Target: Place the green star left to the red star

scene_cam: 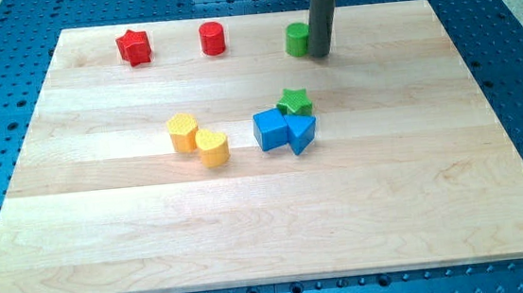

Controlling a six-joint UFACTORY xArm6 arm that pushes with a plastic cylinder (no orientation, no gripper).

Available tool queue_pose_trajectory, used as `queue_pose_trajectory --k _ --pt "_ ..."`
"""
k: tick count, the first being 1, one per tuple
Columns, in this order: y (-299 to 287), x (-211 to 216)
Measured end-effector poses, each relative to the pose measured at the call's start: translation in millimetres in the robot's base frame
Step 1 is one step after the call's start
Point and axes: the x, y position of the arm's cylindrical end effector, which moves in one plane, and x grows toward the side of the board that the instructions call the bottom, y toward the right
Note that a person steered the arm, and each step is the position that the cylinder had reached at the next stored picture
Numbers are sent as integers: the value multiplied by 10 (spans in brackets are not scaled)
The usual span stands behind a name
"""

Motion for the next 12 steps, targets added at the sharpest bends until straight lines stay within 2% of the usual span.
queue_pose_trajectory --k 1,2,3,4,5,6,7,8,10,11,12 --pt "-363 -65" --pt "-423 29" --pt "96 463" --pt "346 1007" --pt "-198 1141" --pt "-1127 1205" --pt "-827 1392" --pt "-1165 1575" --pt "-2344 1235" --pt "-2465 1062" --pt "-2310 1515"
